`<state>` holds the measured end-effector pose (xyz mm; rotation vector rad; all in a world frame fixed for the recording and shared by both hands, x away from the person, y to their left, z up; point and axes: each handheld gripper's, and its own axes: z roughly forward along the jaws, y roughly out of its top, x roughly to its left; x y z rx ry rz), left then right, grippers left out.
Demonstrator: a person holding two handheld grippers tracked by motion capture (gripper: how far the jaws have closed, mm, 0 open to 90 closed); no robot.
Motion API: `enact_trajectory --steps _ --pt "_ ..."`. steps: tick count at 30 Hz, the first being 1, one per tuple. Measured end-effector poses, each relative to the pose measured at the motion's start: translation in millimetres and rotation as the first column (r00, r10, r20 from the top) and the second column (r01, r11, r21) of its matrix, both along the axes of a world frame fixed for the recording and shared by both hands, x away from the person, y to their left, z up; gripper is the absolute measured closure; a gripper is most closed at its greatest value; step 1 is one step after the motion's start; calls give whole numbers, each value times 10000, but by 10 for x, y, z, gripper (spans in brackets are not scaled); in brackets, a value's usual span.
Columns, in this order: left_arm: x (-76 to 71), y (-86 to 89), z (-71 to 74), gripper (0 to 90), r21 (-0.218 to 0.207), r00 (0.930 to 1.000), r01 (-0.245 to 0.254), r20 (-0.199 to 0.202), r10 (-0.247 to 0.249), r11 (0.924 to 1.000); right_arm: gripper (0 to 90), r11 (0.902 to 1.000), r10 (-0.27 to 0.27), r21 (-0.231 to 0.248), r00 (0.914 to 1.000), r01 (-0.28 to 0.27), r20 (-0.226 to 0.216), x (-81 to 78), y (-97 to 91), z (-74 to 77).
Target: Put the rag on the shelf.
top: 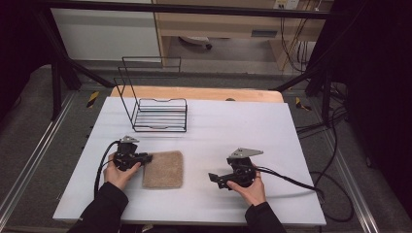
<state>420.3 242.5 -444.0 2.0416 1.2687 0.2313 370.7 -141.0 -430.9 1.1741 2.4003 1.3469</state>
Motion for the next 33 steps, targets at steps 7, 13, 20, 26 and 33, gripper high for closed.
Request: enact_trajectory --steps 7,13,20,26,33 --pt "-11 -20 4 805 125 10000 45 80 -46 9999 30 9998 -39 207 10000 38 23 19 5 8" --pt "-42 -44 -18 808 308 9988 126 461 -140 9994 19 9996 -85 267 9995 77 315 70 104 61" --pt "-33 -37 -22 807 299 9985 255 475 -269 9992 47 9999 -143 37 9990 142 415 188 375 135" --pt "-38 -46 -22 805 439 9976 345 589 -371 9984 107 10000 -46 54 9997 45 250 354 674 149" --pt "-42 -49 -20 804 527 9971 402 626 -435 9978 205 9999 -162 2 9996 162 248 520 939 99"
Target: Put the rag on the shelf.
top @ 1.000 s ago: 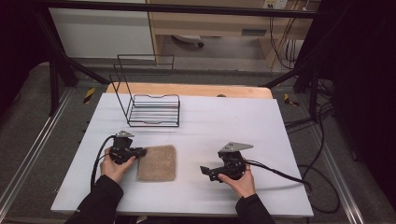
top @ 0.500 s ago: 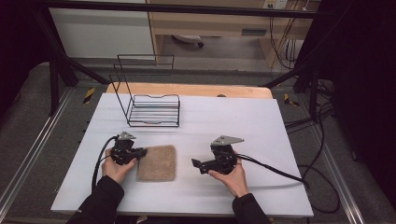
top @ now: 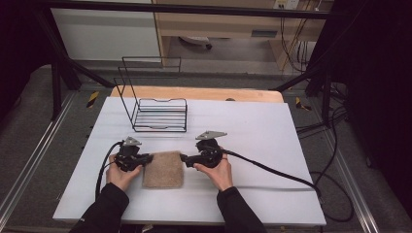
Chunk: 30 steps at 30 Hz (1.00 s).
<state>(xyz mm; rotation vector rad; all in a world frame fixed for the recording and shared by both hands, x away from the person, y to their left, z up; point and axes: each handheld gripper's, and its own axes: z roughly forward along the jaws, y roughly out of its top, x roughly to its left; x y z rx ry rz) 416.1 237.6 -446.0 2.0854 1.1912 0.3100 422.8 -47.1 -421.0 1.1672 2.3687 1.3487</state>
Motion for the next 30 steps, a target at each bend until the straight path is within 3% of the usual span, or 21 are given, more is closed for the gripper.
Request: enact_trajectory --steps 9,17,30 --pt "2 4 -1 803 -9 10000 42 -1 -42 10000 356 9984 -84 -569 9994 66 -330 137 252 -158" --pt "3 4 -3 803 -17 9999 99 41 -99 9999 519 9967 -136 -809 9967 71 -802 208 296 -279" --pt "14 21 -7 801 -150 9999 125 -18 -125 9998 775 9996 77 -261 9852 -124 -1711 222 325 -331"
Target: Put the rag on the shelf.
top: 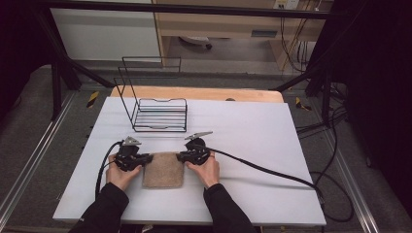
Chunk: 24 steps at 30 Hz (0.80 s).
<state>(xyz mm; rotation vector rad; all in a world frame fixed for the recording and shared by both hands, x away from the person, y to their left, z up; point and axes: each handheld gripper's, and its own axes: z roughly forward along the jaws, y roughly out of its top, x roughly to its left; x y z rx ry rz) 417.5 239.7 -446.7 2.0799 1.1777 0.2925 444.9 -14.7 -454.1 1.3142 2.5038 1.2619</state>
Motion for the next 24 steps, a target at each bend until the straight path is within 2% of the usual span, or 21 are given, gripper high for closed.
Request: enact_trajectory --steps 2,9,16,24 --pt "3 7 -2 801 -75 10000 9 -35 -9 10000 804 10000 3 77 9999 -2 -165 3 3 0" --pt "7 34 -7 807 -292 10000 24 -55 -25 9996 851 9999 -1 149 9996 5 -267 3 0 10" --pt "-8 41 18 825 -395 10000 -34 -28 33 9992 863 9999 21 166 9999 -19 -108 -18 -9 46" --pt "-76 78 115 830 -676 9992 39 408 -12 9977 865 9992 14 411 9995 -27 321 -83 -30 151"
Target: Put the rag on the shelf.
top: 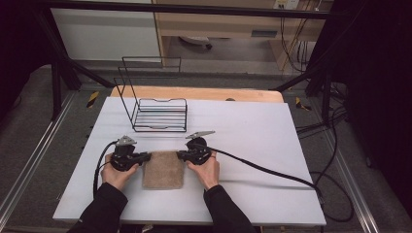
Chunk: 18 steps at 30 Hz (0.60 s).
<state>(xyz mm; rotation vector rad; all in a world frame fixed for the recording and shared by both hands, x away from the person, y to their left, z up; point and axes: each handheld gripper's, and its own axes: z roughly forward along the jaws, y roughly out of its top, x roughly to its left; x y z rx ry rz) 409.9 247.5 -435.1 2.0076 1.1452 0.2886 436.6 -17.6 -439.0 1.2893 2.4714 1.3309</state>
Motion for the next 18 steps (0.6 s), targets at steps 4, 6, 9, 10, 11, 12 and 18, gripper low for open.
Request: enact_trajectory --steps 4,6,9,10,11,12,18 --pt "-36 17 50 831 -70 9997 51 226 -49 10000 865 9998 26 194 9999 -29 131 -38 -12 60" --pt "-58 12 73 831 -82 9994 47 337 -44 10000 866 9997 38 237 9998 -43 213 -57 -18 87" --pt "-92 9 110 831 -75 9988 73 477 -69 9999 867 9996 108 246 9991 -118 416 -85 -30 118" --pt "-102 8 121 831 -61 9986 73 530 -70 10000 867 9996 110 264 9990 -121 438 -96 -33 131" --pt "-112 7 132 831 -84 9984 73 569 -68 9999 868 9995 117 276 9989 -130 454 -108 -36 146" --pt "-122 7 144 832 -71 9981 85 617 -81 9999 868 9995 137 277 9986 -152 513 -117 -41 158" --pt "-188 5 217 832 -135 9965 124 833 -112 9998 870 9991 182 364 9971 -209 733 -175 -62 226"
